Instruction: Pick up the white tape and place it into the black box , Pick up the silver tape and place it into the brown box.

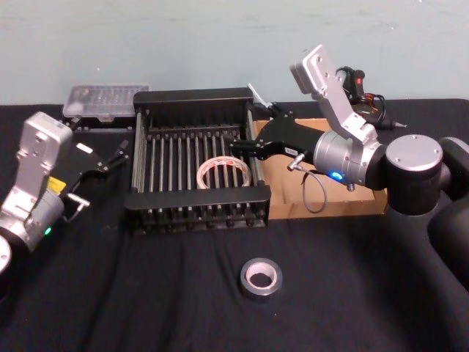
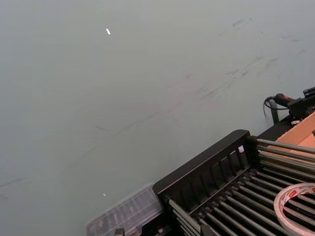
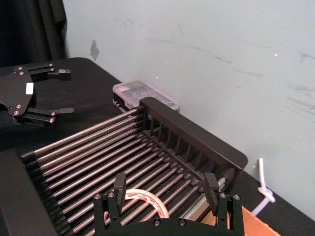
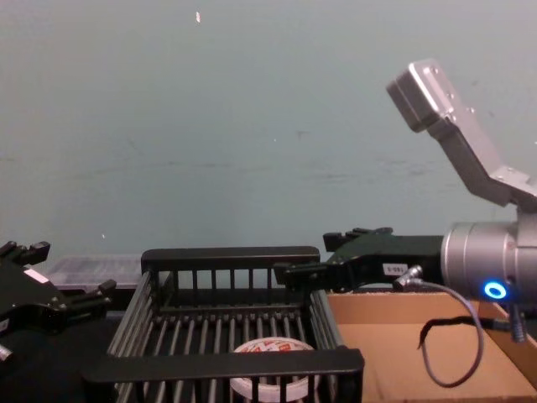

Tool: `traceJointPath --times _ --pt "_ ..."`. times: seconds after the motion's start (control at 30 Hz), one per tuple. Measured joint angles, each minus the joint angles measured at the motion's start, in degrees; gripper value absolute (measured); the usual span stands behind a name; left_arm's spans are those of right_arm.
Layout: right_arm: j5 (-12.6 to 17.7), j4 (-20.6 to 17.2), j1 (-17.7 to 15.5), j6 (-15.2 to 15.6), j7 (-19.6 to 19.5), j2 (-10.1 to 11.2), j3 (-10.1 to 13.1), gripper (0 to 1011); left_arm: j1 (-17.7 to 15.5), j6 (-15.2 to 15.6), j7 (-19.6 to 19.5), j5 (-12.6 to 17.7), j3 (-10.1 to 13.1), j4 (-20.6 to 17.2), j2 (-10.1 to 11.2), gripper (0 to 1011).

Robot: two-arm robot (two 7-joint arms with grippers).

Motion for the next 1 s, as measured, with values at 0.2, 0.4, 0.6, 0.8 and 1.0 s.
traceJointPath --times 0.2,0.4,0.6,0.8,1.0 --pt "0.43 -3.48 -1.80 0.71 -0.64 1.53 1.18 1000 0.00 0.00 0.00 0.00 0.00 0.00 0.00 1001" --pt "1.13 -8.70 -4.81 1.59 -0.87 4.39 2.48 1000 0.00 0.00 0.00 0.00 0.00 0.00 0.00 1001" --pt "2.69 -16.18 -10.12 2.72 -0.99 8.90 4.65 1002 0.00 0.00 0.00 0.00 0.00 0.00 0.00 1001" --pt "4.29 -22.97 -15.70 4.07 -1.01 13.32 6.27 1000 0.00 0.00 0.00 0.00 0.00 0.00 0.00 1001" --pt "5.40 -27.70 -19.90 5.21 -0.48 16.88 6.77 1002 0.00 0.00 0.00 0.00 0.00 0.00 0.00 1001"
